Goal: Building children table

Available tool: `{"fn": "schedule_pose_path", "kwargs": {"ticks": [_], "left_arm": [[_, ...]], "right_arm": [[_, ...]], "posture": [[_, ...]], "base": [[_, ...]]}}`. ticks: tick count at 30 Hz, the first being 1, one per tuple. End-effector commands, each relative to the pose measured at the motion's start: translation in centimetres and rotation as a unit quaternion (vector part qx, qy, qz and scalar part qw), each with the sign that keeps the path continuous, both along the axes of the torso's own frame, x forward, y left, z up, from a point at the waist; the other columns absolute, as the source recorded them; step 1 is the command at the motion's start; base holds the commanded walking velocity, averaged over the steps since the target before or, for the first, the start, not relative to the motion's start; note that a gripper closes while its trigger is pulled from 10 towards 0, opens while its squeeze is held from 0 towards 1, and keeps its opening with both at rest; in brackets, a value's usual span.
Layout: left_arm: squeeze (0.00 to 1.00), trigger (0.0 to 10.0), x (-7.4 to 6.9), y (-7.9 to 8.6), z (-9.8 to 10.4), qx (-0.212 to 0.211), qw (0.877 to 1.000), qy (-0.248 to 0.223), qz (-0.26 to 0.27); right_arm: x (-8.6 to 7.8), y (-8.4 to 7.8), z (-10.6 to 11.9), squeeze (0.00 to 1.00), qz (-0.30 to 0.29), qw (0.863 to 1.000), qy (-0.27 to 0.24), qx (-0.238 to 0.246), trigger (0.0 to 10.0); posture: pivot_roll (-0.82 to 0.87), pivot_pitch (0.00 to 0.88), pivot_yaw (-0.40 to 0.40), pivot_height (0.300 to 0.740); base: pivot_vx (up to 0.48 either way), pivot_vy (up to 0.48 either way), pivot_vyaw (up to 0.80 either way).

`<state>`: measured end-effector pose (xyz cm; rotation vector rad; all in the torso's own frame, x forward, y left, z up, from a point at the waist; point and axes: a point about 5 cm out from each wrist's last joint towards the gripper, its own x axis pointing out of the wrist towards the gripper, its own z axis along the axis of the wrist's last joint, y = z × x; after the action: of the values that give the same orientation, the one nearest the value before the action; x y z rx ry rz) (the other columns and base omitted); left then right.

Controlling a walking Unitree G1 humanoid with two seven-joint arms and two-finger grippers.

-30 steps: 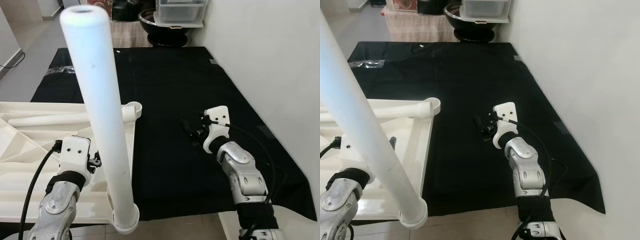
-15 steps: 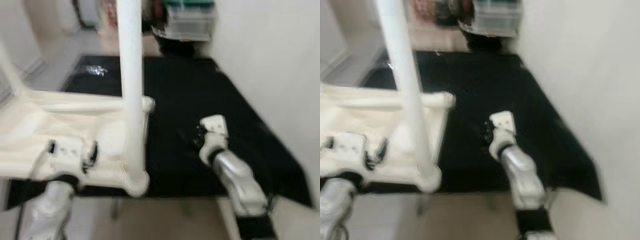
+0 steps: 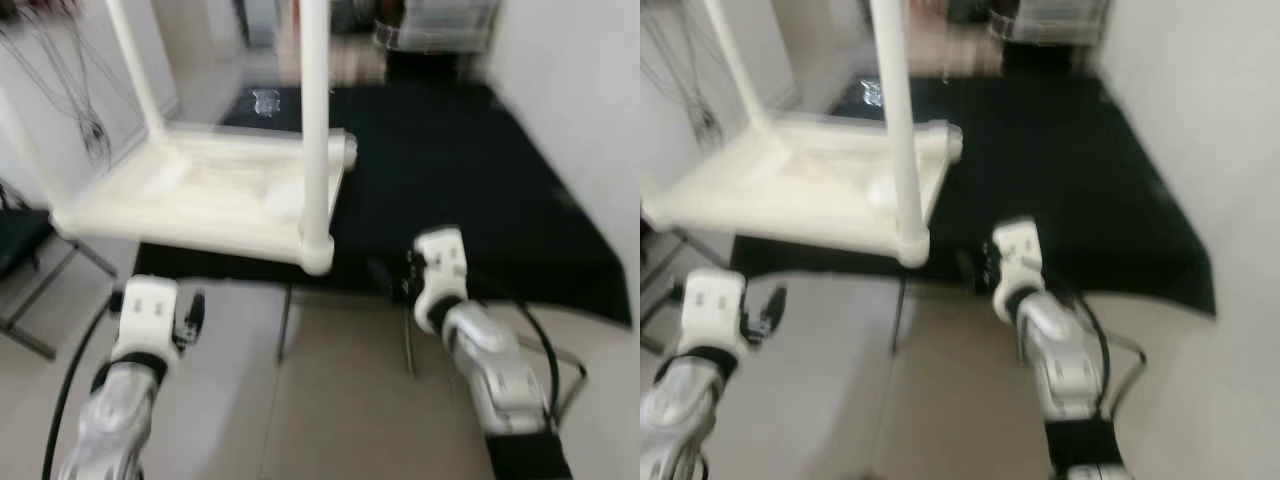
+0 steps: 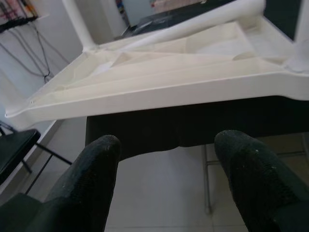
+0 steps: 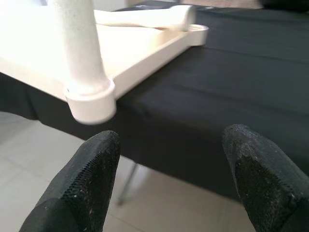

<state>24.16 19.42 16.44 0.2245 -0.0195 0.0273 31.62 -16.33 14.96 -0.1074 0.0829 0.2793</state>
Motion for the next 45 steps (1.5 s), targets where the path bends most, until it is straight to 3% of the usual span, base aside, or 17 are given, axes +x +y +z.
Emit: {"fn": "schedule_pose_path", "kwargs": {"ticks": [1, 5, 12, 15, 23, 45], "left_arm": [[0.00, 10.0, 0.0, 0.2, -0.4, 0.005, 1.000, 0.010, 0.002], [0.00, 10.0, -0.4, -0.5, -1.1, 0.021, 0.999, 0.019, -0.030], [0.00, 10.0, -1.3, -2.1, -2.3, -0.030, 0.996, 0.048, -0.074], [0.00, 10.0, -1.8, -3.1, -3.0, -0.031, 0.994, 0.061, -0.088], [0.00, 10.0, -1.2, -2.9, -2.9, -0.027, 0.994, 0.053, -0.087], [0.00, 10.0, -0.3, -2.8, -2.0, -0.022, 0.996, 0.022, -0.089]], "right_arm": [[-0.4, 0.4, -0.2, 0.00, 0.004, 1.000, 0.005, -0.009, 10.0], [-1.7, 1.0, -0.9, 0.00, 0.014, 1.000, 0.013, -0.019, 10.0], [-3.5, 2.2, -1.2, 0.00, 0.035, 0.999, 0.008, -0.032, 10.0], [-4.4, 3.0, -0.8, 0.00, 0.065, 0.997, -0.003, -0.031, 10.0], [-4.6, 3.9, -0.5, 0.00, 0.105, 0.994, -0.016, -0.037, 10.0], [-4.3, 4.5, -0.3, 0.00, 0.129, 0.990, -0.019, -0.052, 10.0]], "posture": [[0.00, 0.074, -0.051, 0.740], [-0.01, 0.071, -0.051, 0.740], [-0.01, 0.067, -0.050, 0.740], [-0.01, 0.060, -0.050, 0.740], [-0.01, 0.043, -0.051, 0.740], [-0.01, 0.047, -0.043, 0.740]], "base": [[-0.319, 0.000, 0.00], [-0.069, 0.000, 0.00], [0.000, 0.069, 0.00], [0.000, 0.480, 0.00], [0.000, 0.480, 0.00], [0.000, 0.434, 0.00]]}}
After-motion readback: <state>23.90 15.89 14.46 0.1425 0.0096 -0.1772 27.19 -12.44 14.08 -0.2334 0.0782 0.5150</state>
